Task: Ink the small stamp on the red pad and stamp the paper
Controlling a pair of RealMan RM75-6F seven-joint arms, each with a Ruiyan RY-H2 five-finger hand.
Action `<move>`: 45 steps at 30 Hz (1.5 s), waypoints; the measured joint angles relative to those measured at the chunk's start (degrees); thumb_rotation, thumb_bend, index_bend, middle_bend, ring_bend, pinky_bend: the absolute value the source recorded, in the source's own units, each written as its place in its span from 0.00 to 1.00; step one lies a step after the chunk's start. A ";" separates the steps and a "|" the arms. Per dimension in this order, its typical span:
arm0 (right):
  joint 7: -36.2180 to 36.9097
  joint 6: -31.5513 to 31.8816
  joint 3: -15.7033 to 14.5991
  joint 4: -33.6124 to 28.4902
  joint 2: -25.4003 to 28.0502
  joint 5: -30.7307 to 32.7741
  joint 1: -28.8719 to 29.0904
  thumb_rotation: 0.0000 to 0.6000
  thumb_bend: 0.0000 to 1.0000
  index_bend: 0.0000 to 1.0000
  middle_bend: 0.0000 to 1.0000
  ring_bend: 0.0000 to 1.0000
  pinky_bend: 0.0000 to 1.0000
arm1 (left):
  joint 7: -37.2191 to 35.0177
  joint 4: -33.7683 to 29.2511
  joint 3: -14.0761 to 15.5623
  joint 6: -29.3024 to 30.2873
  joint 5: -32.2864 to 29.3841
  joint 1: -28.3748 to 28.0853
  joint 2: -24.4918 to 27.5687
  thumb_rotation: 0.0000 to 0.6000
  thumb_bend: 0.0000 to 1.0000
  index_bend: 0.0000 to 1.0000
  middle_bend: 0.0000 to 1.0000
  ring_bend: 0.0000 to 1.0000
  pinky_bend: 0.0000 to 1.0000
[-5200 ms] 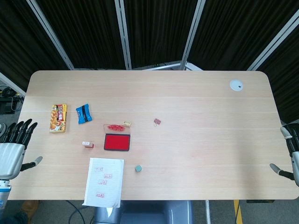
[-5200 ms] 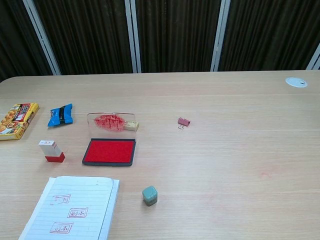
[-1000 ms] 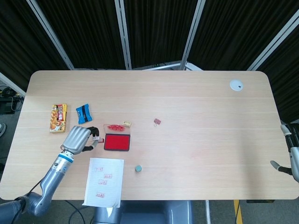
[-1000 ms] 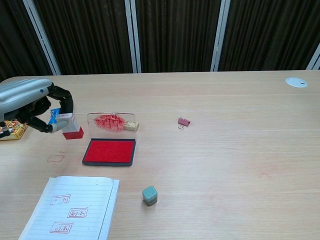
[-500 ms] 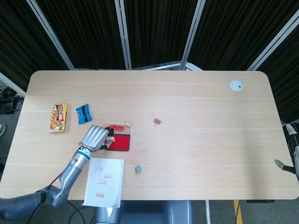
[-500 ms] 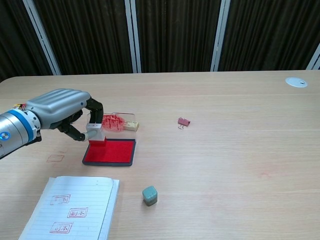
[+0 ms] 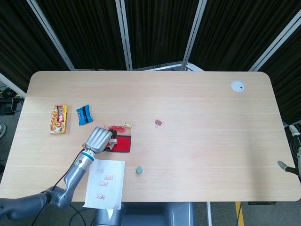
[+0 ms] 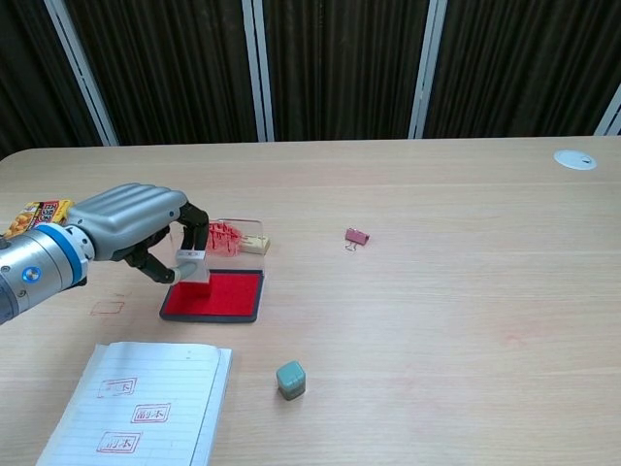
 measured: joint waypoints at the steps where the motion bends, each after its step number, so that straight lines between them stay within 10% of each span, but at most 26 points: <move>1: 0.03 -0.04 0.00 0.03 0.00 0.02 0.00 1.00 0.00 0.00 0.00 0.00 0.00 | -0.01 0.26 0.10 -0.01 0.01 -0.03 -0.19 1.00 0.38 0.54 0.53 0.86 0.91; 45: 0.31 -0.50 0.08 0.62 -0.22 0.42 0.10 1.00 0.00 0.00 0.00 0.00 0.00 | -2.44 1.49 1.08 0.74 0.25 0.54 -0.64 1.00 0.39 0.55 0.54 0.85 0.91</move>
